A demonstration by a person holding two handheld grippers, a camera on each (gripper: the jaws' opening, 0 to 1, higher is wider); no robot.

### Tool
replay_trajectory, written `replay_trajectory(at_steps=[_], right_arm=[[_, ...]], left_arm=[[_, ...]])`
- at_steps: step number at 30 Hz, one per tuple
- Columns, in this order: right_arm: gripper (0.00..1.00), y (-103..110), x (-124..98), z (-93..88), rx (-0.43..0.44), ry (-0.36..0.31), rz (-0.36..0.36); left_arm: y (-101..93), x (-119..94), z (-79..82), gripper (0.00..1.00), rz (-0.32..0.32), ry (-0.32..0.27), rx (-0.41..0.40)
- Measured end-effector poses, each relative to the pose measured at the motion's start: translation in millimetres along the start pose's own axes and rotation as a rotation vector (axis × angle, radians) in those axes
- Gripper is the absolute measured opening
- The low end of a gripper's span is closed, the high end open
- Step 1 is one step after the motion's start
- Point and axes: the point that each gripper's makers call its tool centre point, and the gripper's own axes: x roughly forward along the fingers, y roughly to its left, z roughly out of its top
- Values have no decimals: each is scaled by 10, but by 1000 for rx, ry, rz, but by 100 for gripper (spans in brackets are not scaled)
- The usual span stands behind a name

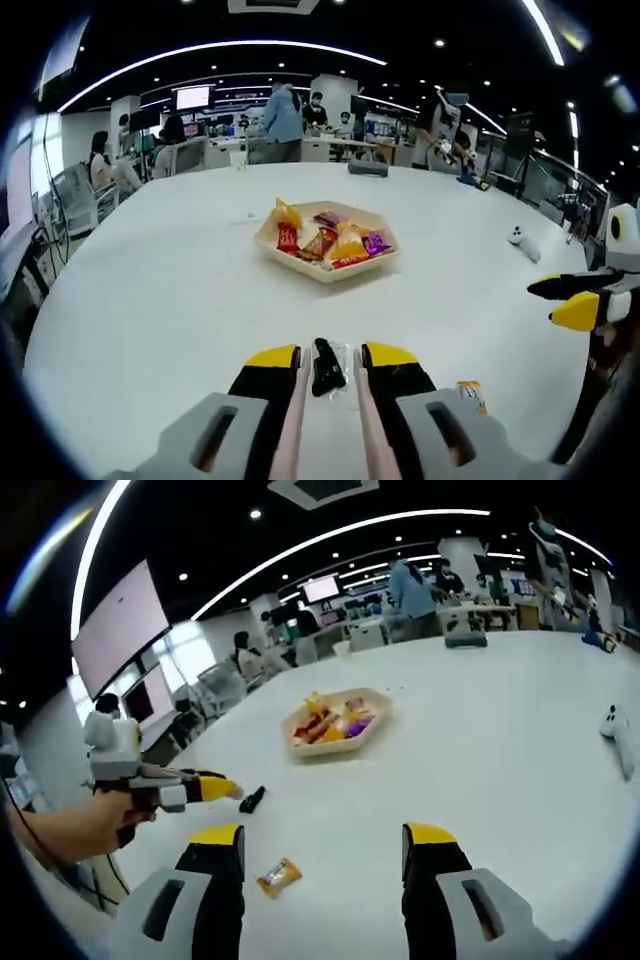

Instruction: Place the target food into the container with the food tongs after gripping and lifting it, then release it inside without dropping or visibly crushing the food.

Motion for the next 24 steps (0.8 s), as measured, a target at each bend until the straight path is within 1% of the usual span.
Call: replay_trajectory(at_steps=[3, 4, 5, 7, 8, 9, 12, 14, 16, 21, 22, 24], right_arm=[[63, -29, -19, -41, 2, 11, -11], [63, -36, -23, -51, 3, 15, -14], [63, -43, -26, -59, 3, 17, -16], [63, -61, -34, -55, 1, 18, -22], [63, -66, -34, -52, 1, 17, -24], [63, -84, -31, -48, 2, 16, -28], [61, -106, -23, -17, -17, 5, -37], [61, -85, 2, -11, -24, 6, -34], [61, -65, 20, -12, -32, 7, -30], [61, -42, 51, -8, -37, 11, -24], [61, -42, 53, -5, -37, 11, -24], [61, -43, 58, -1, -38, 10, -24]], left_arm=[[-39, 57, -69, 23, 16, 18, 9], [-37, 80, -111, 23, 35, 36, 28], [-33, 95, -130, 23, 49, 40, 37], [-47, 141, -208, 23, 62, 67, 27], [-30, 135, -144, 24, 76, 20, 47], [-39, 141, -175, 24, 81, 40, 50], [-21, 160, -144, 24, 91, 28, 56], [26, 169, -124, 24, 115, 28, 48], [86, 165, -109, 25, 141, 25, 21], [177, 181, -96, 25, 180, 14, 8], [212, 174, -83, 25, 198, 6, 7], [230, 173, -68, 25, 196, -4, -1]])
